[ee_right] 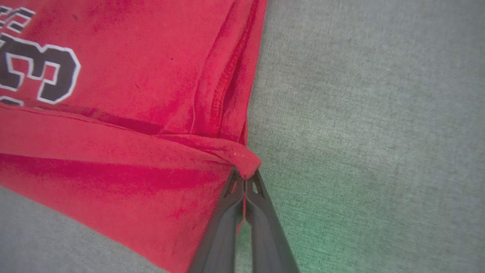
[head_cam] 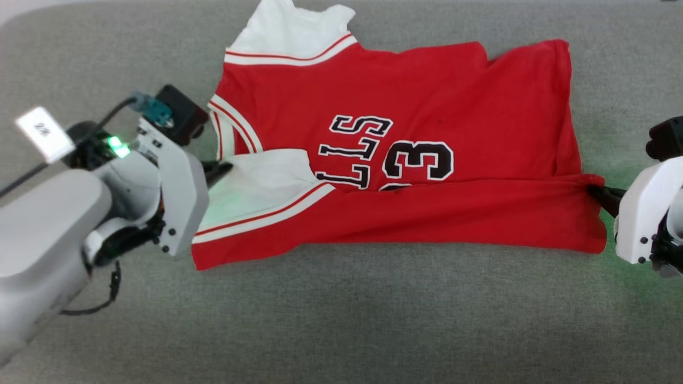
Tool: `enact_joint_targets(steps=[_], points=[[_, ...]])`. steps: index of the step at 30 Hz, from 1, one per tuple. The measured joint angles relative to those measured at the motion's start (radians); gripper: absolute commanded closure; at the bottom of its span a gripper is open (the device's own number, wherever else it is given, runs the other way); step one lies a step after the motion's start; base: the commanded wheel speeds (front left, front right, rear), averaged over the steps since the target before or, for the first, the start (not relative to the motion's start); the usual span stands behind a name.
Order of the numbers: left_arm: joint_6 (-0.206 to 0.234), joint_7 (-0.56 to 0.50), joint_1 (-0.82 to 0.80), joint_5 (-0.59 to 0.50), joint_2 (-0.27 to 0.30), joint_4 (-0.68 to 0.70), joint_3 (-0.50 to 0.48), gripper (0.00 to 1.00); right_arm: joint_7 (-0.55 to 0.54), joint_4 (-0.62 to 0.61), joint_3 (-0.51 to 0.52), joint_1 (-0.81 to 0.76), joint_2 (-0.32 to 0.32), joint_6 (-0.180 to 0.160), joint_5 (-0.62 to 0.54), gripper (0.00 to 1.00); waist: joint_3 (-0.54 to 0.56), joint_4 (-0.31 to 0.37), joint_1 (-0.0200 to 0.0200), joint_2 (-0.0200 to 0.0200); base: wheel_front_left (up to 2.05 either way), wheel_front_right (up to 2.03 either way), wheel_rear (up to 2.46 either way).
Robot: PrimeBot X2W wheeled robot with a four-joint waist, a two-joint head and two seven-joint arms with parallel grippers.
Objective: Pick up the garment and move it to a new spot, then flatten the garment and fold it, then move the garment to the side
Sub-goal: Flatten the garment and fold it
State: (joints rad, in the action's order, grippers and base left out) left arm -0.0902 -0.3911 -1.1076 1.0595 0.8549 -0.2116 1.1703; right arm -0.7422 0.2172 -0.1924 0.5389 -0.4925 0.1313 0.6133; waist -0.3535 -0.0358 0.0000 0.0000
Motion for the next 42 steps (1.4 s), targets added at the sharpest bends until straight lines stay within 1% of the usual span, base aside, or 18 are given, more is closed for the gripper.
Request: enact_joint_targets(steps=[5,10,12,13,14,16,17,18,20,21,23,24,25,26,27,34,38,42], points=[[-0.023,-0.029,0.000,0.026,-0.048,-0.092,0.025,1.00,-0.016,0.057,-0.029,0.039,0.004,0.000,0.001,1.00,-0.020,0.006,0.0000,0.0000,0.00,0.00,0.00],[-0.031,-0.059,0.001,0.059,-0.083,-0.159,0.041,1.00,-0.025,0.085,-0.054,0.071,0.001,0.000,0.007,1.00,-0.026,0.006,0.0000,0.0000,0.00,0.00,0.00],[-0.033,-0.063,0.001,0.073,-0.095,-0.177,0.043,0.79,-0.025,0.094,-0.062,0.078,0.002,0.000,0.010,1.00,-0.026,0.006,0.0000,0.0000,0.00,0.00,0.00],[-0.033,-0.064,0.001,0.077,-0.101,-0.185,0.043,0.71,-0.026,0.098,-0.066,0.085,0.002,0.000,0.012,1.00,-0.026,0.006,0.0000,0.0000,0.00,0.00,0.00],[-0.033,-0.067,0.001,0.083,-0.104,-0.194,0.041,0.67,-0.026,0.102,-0.070,0.090,0.002,0.000,0.012,1.00,-0.026,0.006,0.0000,0.0000,0.00,0.00,0.00],[-0.034,-0.076,0.000,0.095,-0.112,-0.210,0.041,0.54,-0.025,0.111,-0.075,0.096,0.004,0.000,0.012,1.00,-0.024,0.005,0.0000,0.0000,0.00,0.00,0.00],[-0.034,-0.084,-0.001,0.101,-0.117,-0.218,0.040,0.34,-0.025,0.116,-0.076,0.099,0.004,0.000,0.014,1.00,-0.022,0.005,0.0000,0.0000,0.00,0.00,0.00],[-0.033,-0.087,-0.002,0.110,-0.119,-0.225,0.038,0.18,-0.025,0.122,-0.078,0.102,0.005,0.000,0.016,1.00,-0.020,0.004,0.0000,0.0000,0.00,0.00,0.00],[-0.033,-0.093,-0.005,0.113,-0.123,-0.234,0.036,0.00,-0.024,0.130,-0.083,0.108,0.006,0.000,0.016,1.00,-0.015,0.002,0.0000,-0.0001,0.00,0.00,0.00],[-0.030,-0.094,-0.008,0.116,-0.125,-0.241,0.034,0.00,-0.024,0.135,-0.085,0.109,0.007,0.000,0.017,0.95,-0.011,0.000,0.0000,0.0000,0.00,0.00,0.00],[-0.025,-0.093,-0.012,0.121,-0.126,-0.243,0.029,0.00,-0.025,0.142,-0.090,0.110,0.010,0.000,0.017,0.81,-0.003,-0.002,0.0000,0.0000,0.00,0.00,0.00],[-0.025,-0.091,-0.013,0.122,-0.126,-0.243,0.026,0.00,-0.025,0.144,-0.094,0.111,0.010,0.000,0.017,0.65,0.002,-0.003,0.0000,0.0000,0.00,0.00,0.00],[-0.024,-0.086,-0.014,0.122,-0.126,-0.242,0.023,0.00,-0.025,0.146,-0.096,0.112,0.011,0.000,0.018,0.53,0.007,-0.005,0.0000,0.0000,0.00,0.00,0.00],[-0.022,-0.085,-0.014,0.123,-0.125,-0.240,0.022,0.00,-0.023,0.147,-0.098,0.113,0.011,0.000,0.017,0.19,0.012,-0.007,0.0000,0.0000,0.00,0.00,0.00],[-0.017,-0.084,-0.013,0.129,-0.123,-0.237,0.018,0.00,-0.016,0.147,-0.099,0.113,0.011,0.000,0.017,0.00,0.017,-0.008,0.0000,0.0000,0.00,0.00,0.00],[0.022,-0.065,0.006,0.139,-0.086,-0.174,0.004,0.00,0.012,0.142,-0.075,0.112,0.019,0.000,0.014,0.00,0.059,-0.022,0.0000,0.0000,0.00,0.00,0.00],[0.070,-0.077,0.039,0.182,-0.060,-0.133,-0.010,0.00,0.052,0.107,-0.052,0.102,0.026,0.000,0.005,0.00,0.085,-0.029,0.0000,0.0000,0.00,0.00,0.00],[0.114,-0.103,0.078,0.222,-0.038,-0.091,-0.014,0.00,0.128,0.054,-0.005,0.074,0.045,0.000,-0.010,0.00,0.110,-0.033,0.0000,0.0000,0.00,0.00,0.00]])
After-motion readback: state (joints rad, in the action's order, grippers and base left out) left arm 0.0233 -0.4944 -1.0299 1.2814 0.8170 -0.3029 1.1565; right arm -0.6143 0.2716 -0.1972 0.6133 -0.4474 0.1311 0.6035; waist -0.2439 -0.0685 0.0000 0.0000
